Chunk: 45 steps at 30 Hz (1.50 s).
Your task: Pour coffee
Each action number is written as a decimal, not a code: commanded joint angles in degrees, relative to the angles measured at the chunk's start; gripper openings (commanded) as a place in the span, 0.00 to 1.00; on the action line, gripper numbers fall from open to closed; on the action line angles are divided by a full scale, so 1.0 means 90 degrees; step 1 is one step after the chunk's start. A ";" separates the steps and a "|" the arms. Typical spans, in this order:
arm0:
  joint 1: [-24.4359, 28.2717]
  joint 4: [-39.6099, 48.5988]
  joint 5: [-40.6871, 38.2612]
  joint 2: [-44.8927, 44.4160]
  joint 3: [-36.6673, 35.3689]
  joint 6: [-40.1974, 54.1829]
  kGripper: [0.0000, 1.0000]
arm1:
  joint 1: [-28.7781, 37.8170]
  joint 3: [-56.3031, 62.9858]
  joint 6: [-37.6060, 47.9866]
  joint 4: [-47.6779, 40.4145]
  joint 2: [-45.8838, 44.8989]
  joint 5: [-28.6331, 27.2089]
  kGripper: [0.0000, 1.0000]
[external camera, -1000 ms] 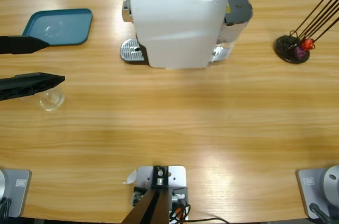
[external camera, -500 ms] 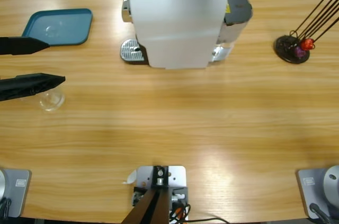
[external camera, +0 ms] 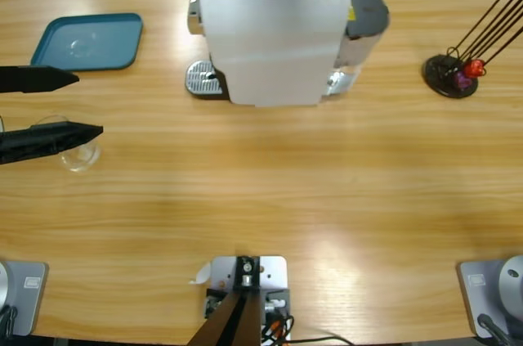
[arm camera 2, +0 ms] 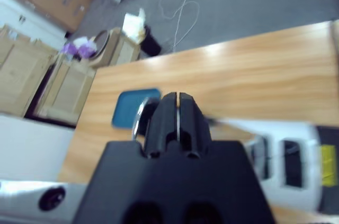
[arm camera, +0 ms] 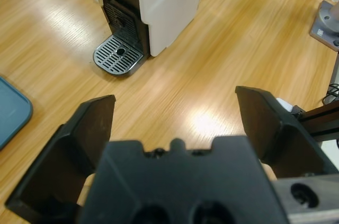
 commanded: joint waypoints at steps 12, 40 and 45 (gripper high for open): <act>-0.0006 -0.0024 0.0079 -0.0130 0.0309 -0.0075 0.99 | 0.0431 0.0043 0.0220 -0.0049 0.1094 0.0513 0.00; 0.0094 -0.0029 0.0089 0.0005 0.0324 -0.0075 0.99 | 0.0333 0.0899 0.0279 -0.0543 0.2280 0.0898 0.00; 0.0102 -0.0033 0.0089 0.0057 0.0324 -0.0075 0.99 | 0.0300 0.0949 0.0279 -0.0553 0.2374 0.0898 0.00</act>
